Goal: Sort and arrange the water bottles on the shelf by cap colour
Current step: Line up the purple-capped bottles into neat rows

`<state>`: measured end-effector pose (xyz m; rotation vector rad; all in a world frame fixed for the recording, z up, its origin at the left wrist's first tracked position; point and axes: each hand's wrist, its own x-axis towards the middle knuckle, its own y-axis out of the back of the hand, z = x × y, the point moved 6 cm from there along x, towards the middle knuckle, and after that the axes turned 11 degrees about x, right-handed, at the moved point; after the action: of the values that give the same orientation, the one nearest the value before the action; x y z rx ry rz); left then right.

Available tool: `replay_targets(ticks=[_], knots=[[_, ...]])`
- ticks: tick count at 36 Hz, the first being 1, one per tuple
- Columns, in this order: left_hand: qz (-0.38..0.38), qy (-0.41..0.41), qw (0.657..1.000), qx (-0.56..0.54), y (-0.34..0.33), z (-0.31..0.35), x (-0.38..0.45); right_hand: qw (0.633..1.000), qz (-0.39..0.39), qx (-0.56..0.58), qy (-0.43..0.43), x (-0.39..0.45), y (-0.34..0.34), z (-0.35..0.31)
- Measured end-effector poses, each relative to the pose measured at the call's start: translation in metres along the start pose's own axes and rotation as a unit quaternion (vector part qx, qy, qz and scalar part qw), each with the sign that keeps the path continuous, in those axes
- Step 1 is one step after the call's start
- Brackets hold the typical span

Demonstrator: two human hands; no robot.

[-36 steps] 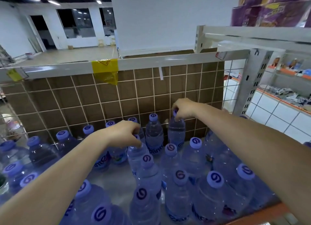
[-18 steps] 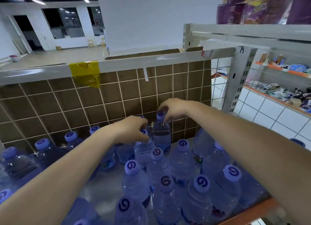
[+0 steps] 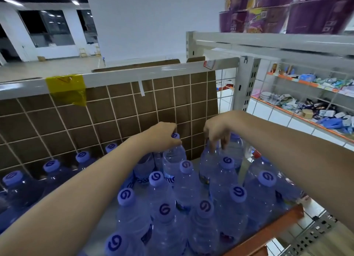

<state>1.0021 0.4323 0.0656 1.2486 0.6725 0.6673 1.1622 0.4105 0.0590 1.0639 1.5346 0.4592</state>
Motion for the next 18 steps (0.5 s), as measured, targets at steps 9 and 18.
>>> replay_targets(ticks=[9, 18], knots=[[0.043, 0.027, 0.999, -0.011, 0.007, 0.007, 0.021, 0.995, 0.056, 0.077, 0.041, 0.001, 0.017, 0.015], [0.055, 0.062, 0.995, 0.047, 0.006, 0.016, 0.054, 0.979, 0.163, 0.085, 0.09, 0.017, 0.045, 0.021]])
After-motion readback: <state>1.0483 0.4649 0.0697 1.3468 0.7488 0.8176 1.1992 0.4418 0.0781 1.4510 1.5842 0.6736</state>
